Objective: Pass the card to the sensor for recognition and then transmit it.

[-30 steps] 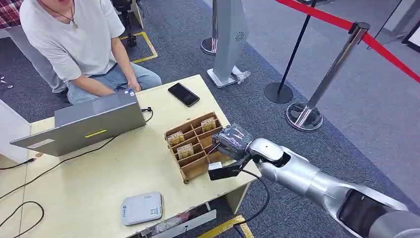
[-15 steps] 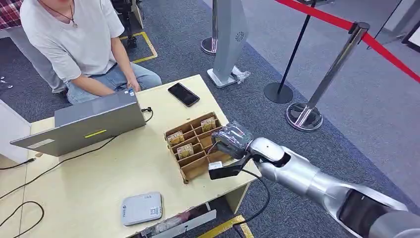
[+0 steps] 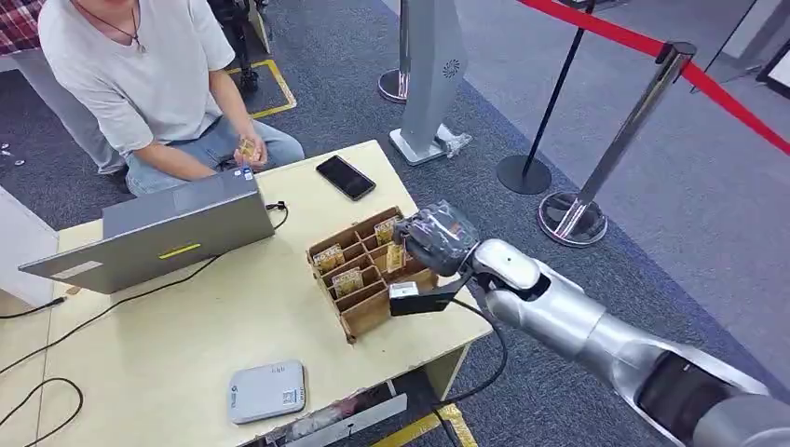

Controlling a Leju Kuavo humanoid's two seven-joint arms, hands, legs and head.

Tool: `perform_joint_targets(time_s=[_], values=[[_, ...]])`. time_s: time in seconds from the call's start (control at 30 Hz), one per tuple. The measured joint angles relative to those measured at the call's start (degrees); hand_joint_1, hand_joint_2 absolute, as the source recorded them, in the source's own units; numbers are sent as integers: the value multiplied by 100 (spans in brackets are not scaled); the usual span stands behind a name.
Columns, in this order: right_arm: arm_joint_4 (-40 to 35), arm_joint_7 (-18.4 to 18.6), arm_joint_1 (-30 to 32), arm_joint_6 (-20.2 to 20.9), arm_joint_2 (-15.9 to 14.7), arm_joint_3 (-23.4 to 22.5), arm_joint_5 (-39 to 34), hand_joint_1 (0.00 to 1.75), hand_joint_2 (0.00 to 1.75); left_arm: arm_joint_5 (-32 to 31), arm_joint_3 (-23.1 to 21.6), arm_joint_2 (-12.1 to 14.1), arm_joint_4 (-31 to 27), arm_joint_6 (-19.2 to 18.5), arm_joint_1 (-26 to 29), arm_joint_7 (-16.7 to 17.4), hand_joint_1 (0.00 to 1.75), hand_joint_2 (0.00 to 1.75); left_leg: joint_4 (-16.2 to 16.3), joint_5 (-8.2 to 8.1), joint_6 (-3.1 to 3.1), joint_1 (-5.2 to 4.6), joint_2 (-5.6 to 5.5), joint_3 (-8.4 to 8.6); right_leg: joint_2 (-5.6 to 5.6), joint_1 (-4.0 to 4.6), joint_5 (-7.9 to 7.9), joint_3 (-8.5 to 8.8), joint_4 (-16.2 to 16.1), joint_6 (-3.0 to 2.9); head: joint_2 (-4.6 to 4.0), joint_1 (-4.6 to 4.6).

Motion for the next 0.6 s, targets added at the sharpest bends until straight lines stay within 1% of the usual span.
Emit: perform_joint_targets(time_s=[0.13,0.23,0.27,0.3,0.33,0.37,0.4,0.47,0.53,0.6], values=[[-300,4,95,-149,0,-192,24,175,175,-98,0,-4,0,2,-2,35,0,0,0,0,0,0,0,0,-1,0,0,0,0,0,0,2],[-520,39,199,-181,0,-319,127,175,175,-193,0,-11,0,0,-9,99,0,0,0,0,0,0,0,1,0,0,-1,-1,-1,0,0,2],[-594,135,259,-196,0,-371,183,175,175,-285,-6,-22,0,-20,-11,163,0,0,0,0,0,0,0,2,-1,0,-1,-1,-1,0,0,0],[-700,263,407,-247,-11,-448,274,175,175,-409,-24,-46,0,-20,9,223,0,0,0,-3,3,0,-4,3,-8,0,-3,2,-3,1,0,0],[-932,358,730,-364,-50,-615,339,175,175,-628,-54,-103,-4,24,122,299,0,0,0,-6,8,-1,-24,1,-29,0,-12,12,-4,12,0,0],[-1089,352,1001,-435,-88,-755,361,175,175,-801,-61,-170,-62,70,274,343,0,0,0,-15,20,-7,-34,1,-34,-5,-20,18,-3,20,0,4],[-1240,308,1198,-494,-98,-923,402,175,175,-1008,-55,-236,-213,101,478,394,0,0,-1,-18,21,-11,-28,-3,-25,-9,-20,15,-1,20,0,2],[-1355,145,1268,-505,-70,-1069,472,175,175,-1354,-4,-385,-374,109,800,446,0,0,-2,-28,21,-14,33,-3,32,-10,-17,-2,-1,18,0,2],[-1329,-7,1161,-507,37,-1073,579,175,175,-1592,66,-485,-428,111,879,411,0,0,-2,-29,25,-13,36,-4,32,-9,-16,-5,-3,19,0,4],[-1163,-131,869,-590,268,-1012,632,175,175,-1735,208,-544,-428,111,853,302,0,0,-3,-26,27,-13,34,-7,26,-11,-15,-1,-2,20,0,0]])
